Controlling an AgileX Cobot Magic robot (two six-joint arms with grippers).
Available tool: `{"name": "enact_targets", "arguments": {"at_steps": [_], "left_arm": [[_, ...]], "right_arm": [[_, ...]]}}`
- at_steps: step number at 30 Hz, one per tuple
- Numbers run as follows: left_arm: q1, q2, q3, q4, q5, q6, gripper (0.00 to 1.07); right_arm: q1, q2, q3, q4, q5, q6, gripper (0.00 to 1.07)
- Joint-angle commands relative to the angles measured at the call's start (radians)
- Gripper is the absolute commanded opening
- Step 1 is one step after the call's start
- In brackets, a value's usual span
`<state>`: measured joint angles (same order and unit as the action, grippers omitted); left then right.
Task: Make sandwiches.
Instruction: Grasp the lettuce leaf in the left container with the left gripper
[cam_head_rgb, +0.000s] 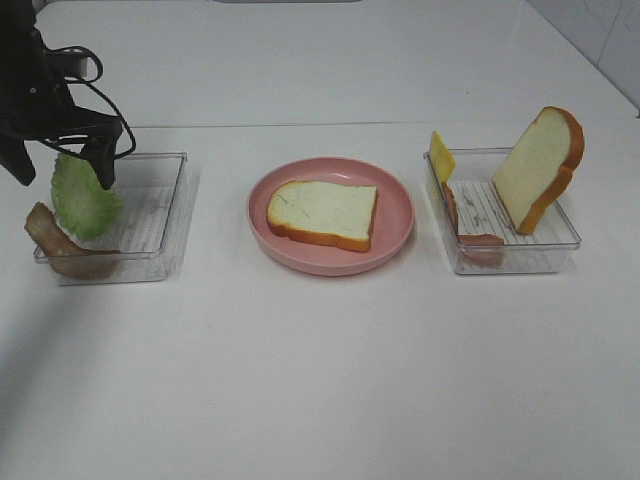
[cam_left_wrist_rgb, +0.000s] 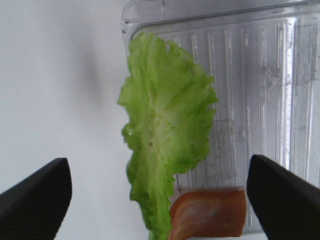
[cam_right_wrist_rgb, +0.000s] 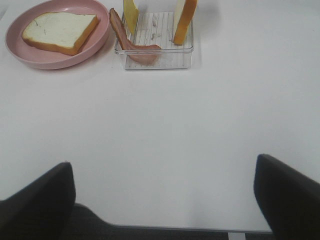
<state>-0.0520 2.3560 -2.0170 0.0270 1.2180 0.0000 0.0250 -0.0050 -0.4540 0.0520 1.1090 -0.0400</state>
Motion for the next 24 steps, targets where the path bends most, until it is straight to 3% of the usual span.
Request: {"name": "enact_targets", "arguments": {"at_steps": [1,3,4,6,24], "left_arm": [[0.0,-0.001,0.0,0.001,0.074,0.0,0.8],[0.0,-0.001,0.0,0.003,0.072,0.0,0.45],[0.0,-0.001,0.0,0.003,0.072,0.0,0.45],[0.0,-0.001,0.0,0.003,0.07,0.0,0.23],[0.0,-0.001,0.0,0.003,0.085,-0.01,0.16]], "right_arm": [[-0.001,-0.021,0.002,-0.001,-0.005,-0.005,0.94],[-0.001,-0.021,0.002,-0.001,-0.005,-0.005,0.94],[-0.001,-0.021,0.002,-0.001,-0.005,-0.005,0.94],[-0.001,-0.021,0.002,-0.001,-0.005,-0.005,0.94],[-0.001,-0.021,0.002,-0.001,-0.005,-0.005,0.94]]}}
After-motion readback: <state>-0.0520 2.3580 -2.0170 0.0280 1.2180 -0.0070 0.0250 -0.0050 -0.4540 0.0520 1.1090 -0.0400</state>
